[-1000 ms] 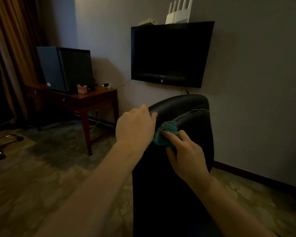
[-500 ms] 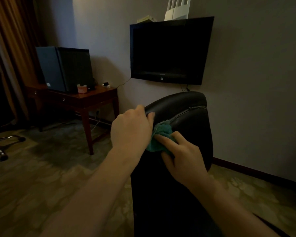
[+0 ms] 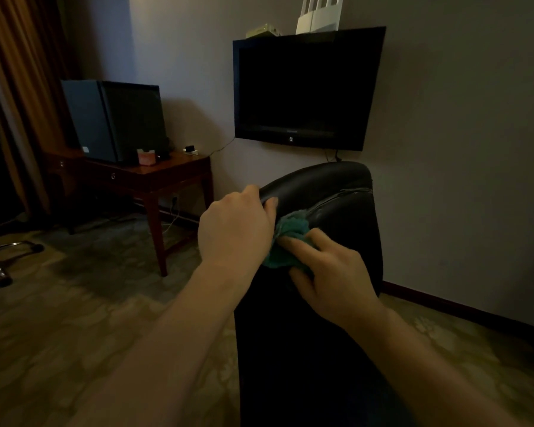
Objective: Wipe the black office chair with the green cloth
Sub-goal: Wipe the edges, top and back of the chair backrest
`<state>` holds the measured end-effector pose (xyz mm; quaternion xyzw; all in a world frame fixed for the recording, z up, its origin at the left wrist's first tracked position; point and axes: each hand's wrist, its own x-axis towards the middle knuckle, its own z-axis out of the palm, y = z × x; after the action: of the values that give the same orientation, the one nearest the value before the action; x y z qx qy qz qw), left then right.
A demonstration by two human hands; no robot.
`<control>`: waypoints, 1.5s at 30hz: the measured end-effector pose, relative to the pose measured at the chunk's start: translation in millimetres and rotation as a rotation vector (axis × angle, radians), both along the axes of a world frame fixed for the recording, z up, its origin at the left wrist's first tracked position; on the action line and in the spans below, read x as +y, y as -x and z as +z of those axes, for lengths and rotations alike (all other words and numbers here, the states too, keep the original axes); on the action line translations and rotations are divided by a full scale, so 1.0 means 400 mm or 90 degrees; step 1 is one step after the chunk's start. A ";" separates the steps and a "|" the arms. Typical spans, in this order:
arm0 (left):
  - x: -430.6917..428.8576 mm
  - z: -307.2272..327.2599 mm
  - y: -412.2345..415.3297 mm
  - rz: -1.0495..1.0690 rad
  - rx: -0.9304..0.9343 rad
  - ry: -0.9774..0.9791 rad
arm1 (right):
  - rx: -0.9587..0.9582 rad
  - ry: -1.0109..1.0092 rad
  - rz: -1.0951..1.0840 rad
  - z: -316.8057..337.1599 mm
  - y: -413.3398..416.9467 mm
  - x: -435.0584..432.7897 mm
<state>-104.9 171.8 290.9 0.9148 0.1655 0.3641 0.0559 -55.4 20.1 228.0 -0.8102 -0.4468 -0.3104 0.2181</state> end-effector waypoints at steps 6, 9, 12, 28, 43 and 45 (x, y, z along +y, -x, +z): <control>0.010 0.001 -0.007 -0.004 0.002 0.001 | -0.003 -0.023 -0.026 -0.006 -0.071 -0.001; 0.015 0.002 -0.015 -0.017 -0.001 0.006 | 0.045 -0.047 -0.109 0.014 -0.110 0.006; 0.015 0.003 -0.024 -0.012 -0.001 -0.004 | 0.033 -0.063 -0.108 0.014 -0.105 0.004; 0.047 0.005 -0.071 -0.068 0.005 0.007 | 0.079 -0.024 -0.140 0.034 -0.154 -0.004; 0.054 0.011 -0.100 -0.107 0.003 0.025 | 0.063 -0.023 -0.153 0.025 -0.151 0.010; 0.054 0.012 -0.102 -0.113 0.005 0.020 | 0.025 -0.030 -0.131 0.029 -0.134 0.010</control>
<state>-64.0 193.4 295.6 0.9264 0.0894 0.3514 0.1017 -1.7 24.0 239.4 -0.8524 -0.3498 -0.3252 0.2128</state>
